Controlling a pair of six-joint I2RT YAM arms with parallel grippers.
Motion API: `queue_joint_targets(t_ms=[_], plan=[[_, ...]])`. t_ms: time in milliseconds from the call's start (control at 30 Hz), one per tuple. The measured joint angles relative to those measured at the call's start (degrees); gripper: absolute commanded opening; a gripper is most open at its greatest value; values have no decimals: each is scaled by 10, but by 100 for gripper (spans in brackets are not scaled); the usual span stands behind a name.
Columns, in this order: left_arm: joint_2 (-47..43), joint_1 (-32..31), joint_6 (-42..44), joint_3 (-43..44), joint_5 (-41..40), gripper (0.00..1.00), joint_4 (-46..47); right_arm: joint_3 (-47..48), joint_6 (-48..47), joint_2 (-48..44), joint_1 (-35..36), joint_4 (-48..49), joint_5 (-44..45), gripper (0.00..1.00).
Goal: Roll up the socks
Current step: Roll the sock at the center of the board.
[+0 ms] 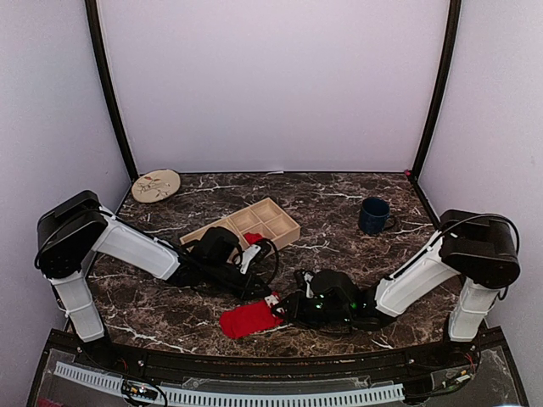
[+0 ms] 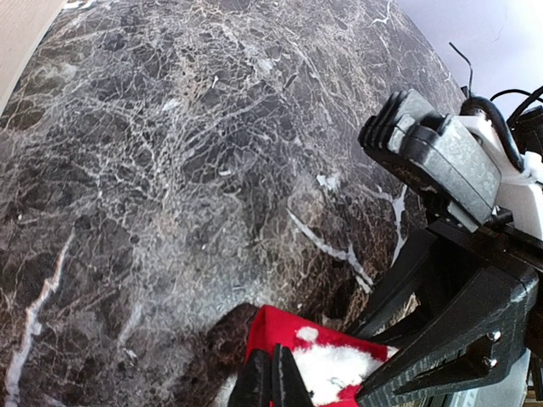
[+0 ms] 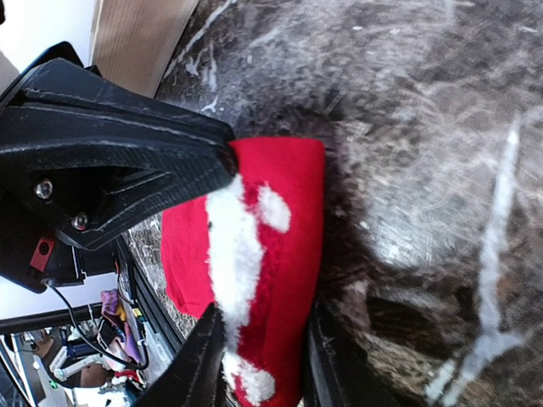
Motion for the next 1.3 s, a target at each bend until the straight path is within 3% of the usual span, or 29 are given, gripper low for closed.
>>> queue_joint_targets(t_ms=[200,533,900,1300], plan=[[0,-1,-4,-6,-3,0,0,12,-4,15,2,1,-11,16],[-15,-2,-25,-10,-21,22,-5,57,-52,19,16,-76,7,0],[-29,1,-66,6,-46,29,-53,121,-137,14,37,-209,77,0],[-46,35,-151,84,-18,34,-150,243,-282,29,56,-473,238,0]])
